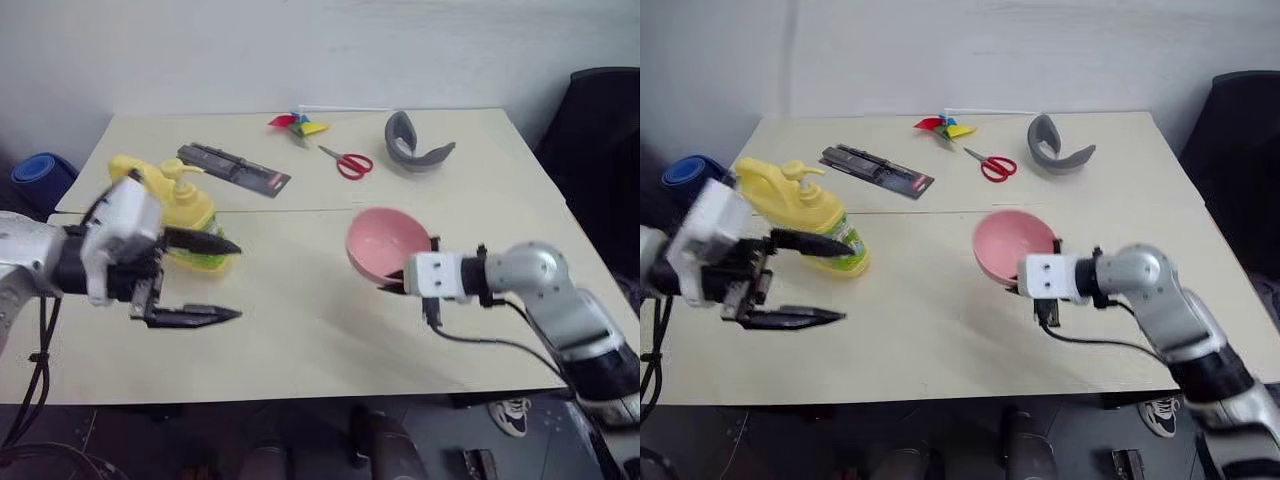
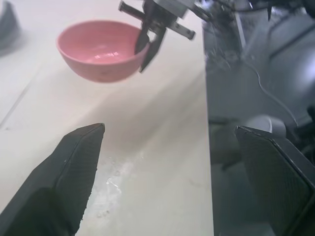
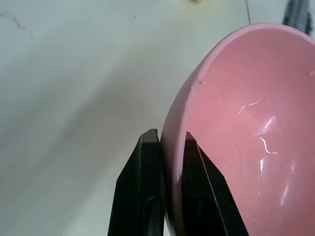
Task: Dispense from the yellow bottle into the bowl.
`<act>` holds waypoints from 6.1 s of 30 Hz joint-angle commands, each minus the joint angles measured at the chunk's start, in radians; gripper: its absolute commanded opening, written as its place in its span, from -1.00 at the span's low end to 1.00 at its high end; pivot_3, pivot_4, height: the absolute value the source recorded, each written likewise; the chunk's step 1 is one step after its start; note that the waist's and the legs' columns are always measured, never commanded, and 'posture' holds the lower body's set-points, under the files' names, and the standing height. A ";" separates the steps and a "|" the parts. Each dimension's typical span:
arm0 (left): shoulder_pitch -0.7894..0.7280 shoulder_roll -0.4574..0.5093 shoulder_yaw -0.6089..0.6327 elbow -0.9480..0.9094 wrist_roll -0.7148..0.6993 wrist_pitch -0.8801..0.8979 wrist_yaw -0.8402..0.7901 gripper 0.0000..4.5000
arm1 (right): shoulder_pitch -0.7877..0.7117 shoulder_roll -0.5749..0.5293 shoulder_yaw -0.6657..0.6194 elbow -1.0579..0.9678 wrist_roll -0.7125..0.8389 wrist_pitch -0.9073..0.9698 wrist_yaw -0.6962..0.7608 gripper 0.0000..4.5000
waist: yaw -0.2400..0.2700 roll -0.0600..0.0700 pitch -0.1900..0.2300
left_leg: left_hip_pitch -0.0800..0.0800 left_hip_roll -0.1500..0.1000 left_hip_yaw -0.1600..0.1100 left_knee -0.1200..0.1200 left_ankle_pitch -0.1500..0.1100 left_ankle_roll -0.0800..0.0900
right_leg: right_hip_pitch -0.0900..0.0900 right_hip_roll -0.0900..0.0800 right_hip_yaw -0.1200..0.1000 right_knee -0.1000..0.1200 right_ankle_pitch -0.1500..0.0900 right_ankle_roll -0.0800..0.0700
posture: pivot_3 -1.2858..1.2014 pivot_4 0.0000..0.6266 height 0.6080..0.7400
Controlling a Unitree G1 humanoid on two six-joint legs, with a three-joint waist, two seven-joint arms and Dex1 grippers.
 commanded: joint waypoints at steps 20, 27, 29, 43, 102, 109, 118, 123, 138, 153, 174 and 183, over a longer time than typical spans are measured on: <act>-0.516 0.033 -0.175 0.760 0.318 -0.240 -0.127 -0.59 | -0.826 0.606 0.157 1.008 -0.125 -0.199 0.139 -1.00 | -0.028 -0.003 -0.001 | -0.014 -0.001 0.004 0.003 0.000 -0.002 | -0.018 0.000 -0.001 0.007 0.000 -0.001 | 0.03 -0.52 1.00; -0.514 -0.018 -0.174 0.783 0.379 -0.275 -0.100 -0.98 | -0.919 0.681 0.127 1.141 -0.156 -0.236 0.066 -1.00 | -0.064 -0.003 -0.001 | -0.033 -0.001 0.002 0.018 0.000 -0.003 | -0.034 -0.002 -0.002 0.015 0.000 0.000 | 0.03 -0.52 1.00; -0.514 -0.035 -0.171 0.789 0.395 -0.286 -0.086 -0.98 | -0.944 0.697 0.107 1.168 -0.146 -0.238 0.063 -1.00 | -0.067 -0.003 -0.001 | -0.032 -0.001 0.002 0.019 0.000 -0.003 | -0.034 -0.002 -0.002 0.017 0.000 0.000 | 0.03 -0.52 1.00; -0.402 -0.065 -0.111 0.689 0.390 -0.253 -0.028 -0.98 | -0.962 0.729 0.070 1.174 -0.155 -0.257 0.110 -1.00 | -0.060 -0.003 -0.001 | -0.033 -0.001 0.001 0.019 0.000 -0.003 | -0.034 -0.004 -0.002 0.018 0.000 -0.001 | 0.03 -0.52 1.00; -0.362 -0.210 -0.106 0.646 0.449 -0.221 0.249 -0.98 | -0.979 0.730 0.070 1.202 -0.188 -0.308 0.116 -1.00 | -0.060 -0.004 -0.001 | -0.031 -0.002 0.001 0.021 0.000 -0.003 | -0.033 -0.005 0.000 0.021 0.000 -0.001 | 0.03 -0.52 1.00; -0.264 -0.210 -0.100 0.586 0.450 -0.176 0.255 -0.98 | -0.978 0.730 0.068 1.204 -0.195 -0.313 0.122 -1.00 | -0.060 -0.004 -0.001 | -0.025 -0.001 0.003 0.018 0.000 -0.003 | -0.031 -0.005 0.002 0.021 0.000 -0.001 | 0.03 -0.52 1.00; -0.248 -0.226 -0.123 0.618 0.479 -0.206 0.261 -0.98 | -0.962 0.739 0.071 1.178 -0.194 -0.317 0.150 -1.00 | -0.057 -0.003 -0.001 | -0.020 -0.001 0.003 0.017 0.000 -0.004 | -0.027 -0.005 0.004 0.021 0.000 -0.001 | 0.03 -0.52 1.00; -0.264 -0.225 -0.143 0.648 0.493 -0.229 0.253 -0.98 | -0.954 0.751 0.074 1.168 -0.193 -0.314 0.156 -1.00 | -0.058 -0.003 -0.001 | -0.019 -0.001 0.004 0.016 0.000 -0.004 | -0.027 -0.005 0.005 0.022 0.000 -0.001 | 0.03 -0.52 1.00; -0.281 -0.237 -0.198 0.736 0.545 -0.285 0.224 -0.98 | -0.924 0.763 0.078 1.120 -0.194 -0.297 0.167 -1.00 | -0.056 -0.003 -0.001 | -0.018 -0.002 0.004 0.016 0.000 -0.004 | -0.027 -0.006 0.005 0.023 0.000 -0.001 | 0.03 -0.52 1.00; -0.504 -0.233 -0.077 0.709 0.411 -0.229 0.209 -0.98 | -0.906 0.737 0.070 1.075 -0.181 -0.286 0.186 -1.00 | -0.058 -0.003 -0.001 | -0.023 -0.002 0.005 0.017 0.000 -0.004 | -0.031 -0.006 0.003 0.023 0.000 -0.001 | 0.03 -0.52 1.00; -0.006 0.259 0.406 0.068 0.131 0.437 -0.342 0.72 | -0.214 0.333 0.118 0.245 -0.132 -0.067 0.231 -1.00 | -0.038 -0.003 0.000 | -0.033 -0.002 0.001 0.020 -0.001 -0.003 | -0.033 -0.004 -0.001 0.017 0.000 0.000 | 0.03 -0.52 1.00; 0.509 0.057 0.729 -0.305 0.156 0.430 -0.361 0.99 | -0.026 0.250 0.148 0.261 -0.258 -0.242 0.023 -1.00 | -0.029 -0.003 0.001 | -0.026 0.001 0.003 0.020 -0.001 -0.006 | -0.030 -0.001 0.003 0.018 -0.001 -0.004 | 0.03 -0.52 1.00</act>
